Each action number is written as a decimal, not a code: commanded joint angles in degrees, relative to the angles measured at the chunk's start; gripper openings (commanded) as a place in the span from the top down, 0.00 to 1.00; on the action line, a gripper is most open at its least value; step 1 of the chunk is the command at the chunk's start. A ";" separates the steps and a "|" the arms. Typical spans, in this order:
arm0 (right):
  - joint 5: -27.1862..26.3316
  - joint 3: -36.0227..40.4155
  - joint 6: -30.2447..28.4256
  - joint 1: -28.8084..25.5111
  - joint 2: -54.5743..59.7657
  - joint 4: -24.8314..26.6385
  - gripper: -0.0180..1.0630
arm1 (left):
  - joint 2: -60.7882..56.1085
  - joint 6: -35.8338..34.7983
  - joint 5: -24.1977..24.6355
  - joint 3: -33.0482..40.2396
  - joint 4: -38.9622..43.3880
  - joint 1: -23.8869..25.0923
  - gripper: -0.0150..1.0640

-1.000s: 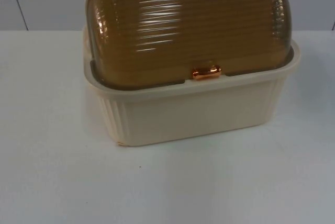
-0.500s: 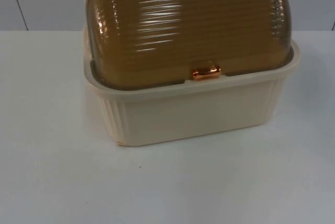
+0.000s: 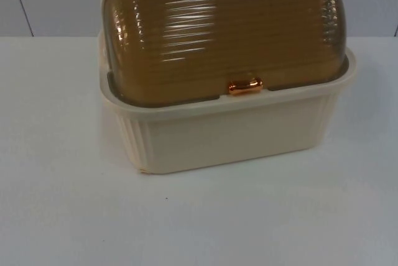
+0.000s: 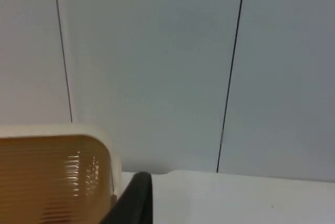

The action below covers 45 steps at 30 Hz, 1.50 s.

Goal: Open the box lid with the left hand, place the block into the box with the right hand, then close the box lid with the left hand.

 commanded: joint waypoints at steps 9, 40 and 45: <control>7.60 0.08 1.90 0.17 -7.29 -0.28 0.02 | -7.34 -0.03 12.30 0.15 2.85 -3.10 0.01; 8.85 28.98 7.30 0.17 -12.39 -6.45 0.02 | -12.52 -12.91 1.15 33.89 3.83 -4.87 0.01; 11.09 27.61 7.32 0.17 -15.59 -5.92 0.02 | -18.81 -12.91 2.60 33.69 3.26 -4.87 0.01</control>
